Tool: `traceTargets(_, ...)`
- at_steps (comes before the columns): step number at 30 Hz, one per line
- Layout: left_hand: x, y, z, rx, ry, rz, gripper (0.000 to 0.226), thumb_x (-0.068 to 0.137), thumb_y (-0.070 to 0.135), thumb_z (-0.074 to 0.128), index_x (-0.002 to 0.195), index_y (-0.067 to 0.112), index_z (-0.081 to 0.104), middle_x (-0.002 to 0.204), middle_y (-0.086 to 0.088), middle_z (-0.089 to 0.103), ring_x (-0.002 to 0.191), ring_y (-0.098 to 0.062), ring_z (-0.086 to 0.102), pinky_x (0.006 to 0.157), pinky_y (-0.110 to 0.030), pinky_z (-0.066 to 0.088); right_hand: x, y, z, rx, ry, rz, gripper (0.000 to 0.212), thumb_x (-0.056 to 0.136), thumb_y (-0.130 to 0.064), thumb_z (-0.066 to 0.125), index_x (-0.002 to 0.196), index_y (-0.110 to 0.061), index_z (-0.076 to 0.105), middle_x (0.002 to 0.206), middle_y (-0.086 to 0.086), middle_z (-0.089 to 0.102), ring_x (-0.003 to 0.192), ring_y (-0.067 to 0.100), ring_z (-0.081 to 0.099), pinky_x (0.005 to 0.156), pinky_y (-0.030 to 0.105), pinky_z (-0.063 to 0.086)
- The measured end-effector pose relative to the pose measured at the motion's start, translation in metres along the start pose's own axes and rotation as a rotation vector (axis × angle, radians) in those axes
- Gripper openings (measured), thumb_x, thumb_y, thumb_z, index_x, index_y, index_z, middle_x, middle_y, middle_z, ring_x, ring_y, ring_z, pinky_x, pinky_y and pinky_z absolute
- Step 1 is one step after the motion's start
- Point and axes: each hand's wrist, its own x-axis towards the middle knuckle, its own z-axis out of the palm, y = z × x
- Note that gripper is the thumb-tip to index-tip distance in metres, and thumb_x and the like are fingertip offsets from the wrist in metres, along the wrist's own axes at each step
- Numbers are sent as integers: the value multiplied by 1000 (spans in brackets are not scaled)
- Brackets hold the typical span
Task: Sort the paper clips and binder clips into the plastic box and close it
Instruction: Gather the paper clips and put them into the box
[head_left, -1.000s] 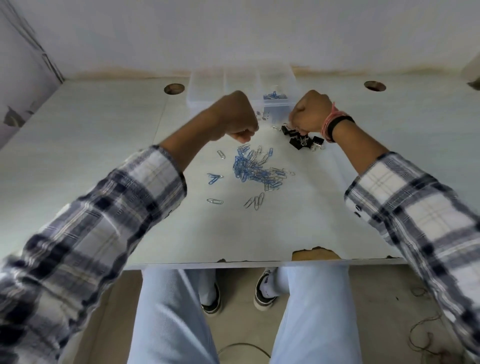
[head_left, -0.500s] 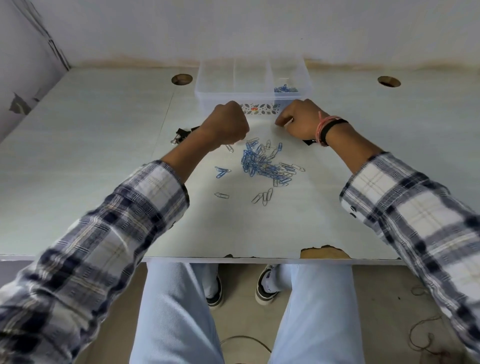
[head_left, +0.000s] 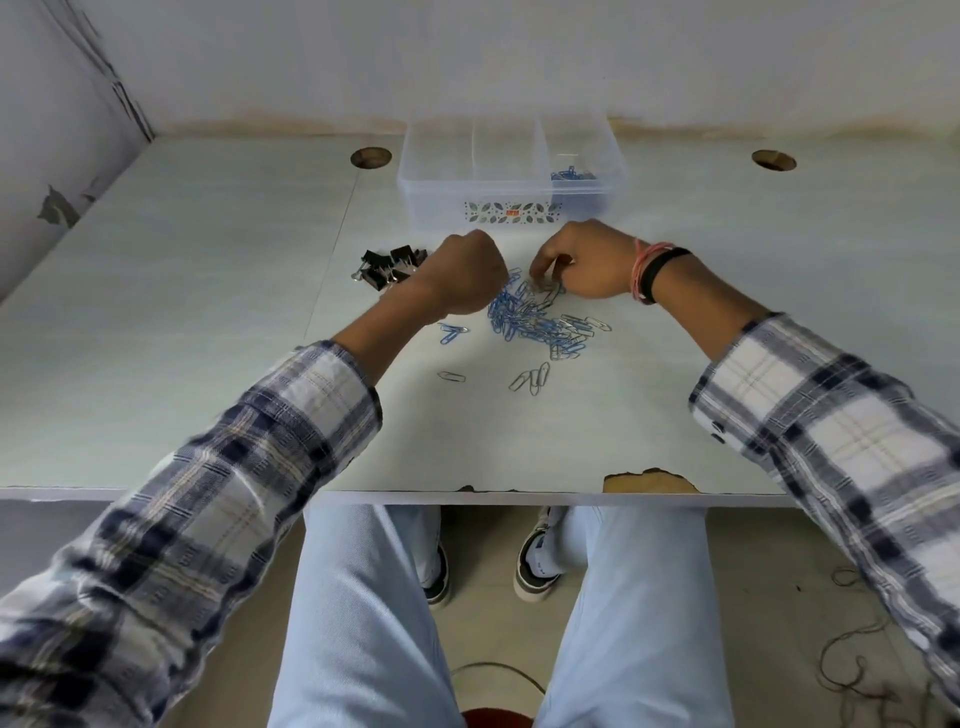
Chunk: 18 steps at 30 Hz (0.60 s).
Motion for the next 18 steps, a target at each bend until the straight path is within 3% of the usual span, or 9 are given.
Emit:
traceTargets(4,-17,-4,-17,-125,63,23,47,89,-13,44,118,6,75,124,-11,71,111,-20,69,88,-21,48,-12,-3,-9,13,-19,14,41,92,-1,56,129,-10,68,131,7,67,114,19,62,98,23,43)
traceTargets(6,-23,-11,-26,-46,34,29,53,88,-14,41,125,10,72,134,-11,67,120,-23,66,98,-27,50,-14,-1,-7,-49,-91,39,35,93,-15,63,127,-7,68,130,10,67,118,27,62,106,34,46)
traceTargets(8,-26,-18,-29,74,-51,-5,57,88,-11,40,129,15,70,138,-8,64,124,-28,61,104,-38,52,-16,-5,0,-100,-147,39,35,92,-22,66,122,-5,69,126,13,68,115,31,63,105,44,49)
traceTargets(10,-27,-21,-23,89,-103,-15,55,89,-10,40,128,15,70,138,-10,63,122,-30,60,102,-39,52,-18,-14,7,-16,-151,15,38,91,-18,67,127,-8,67,125,6,68,111,25,64,101,37,50)
traceTargets(12,-29,-19,-19,-61,-133,0,50,90,-13,44,124,11,72,130,-14,67,109,-27,64,96,-39,54,-20,-21,8,96,-136,-24,43,90,-17,69,133,-12,63,124,2,66,103,17,63,88,26,50)
traceTargets(14,-31,-19,-21,-139,-186,34,49,89,-12,57,128,14,69,124,-6,68,111,-25,65,91,-34,55,-23,-21,4,101,-119,-46,54,88,-27,74,138,-15,58,127,1,63,99,14,59,84,24,44)
traceTargets(16,-34,-27,-29,-45,-281,95,69,83,11,82,145,25,53,133,2,59,120,-21,60,94,-32,51,-26,-11,-1,-10,-173,-34,77,80,-47,80,146,-21,47,132,0,57,106,16,56,91,30,43)
traceTargets(18,-38,-39,-35,152,-389,95,114,67,41,94,158,38,25,149,4,42,130,-22,52,105,-43,49,-32,2,-3,-158,-301,33,108,66,-63,83,153,-28,30,136,1,48,116,21,52,103,37,43)
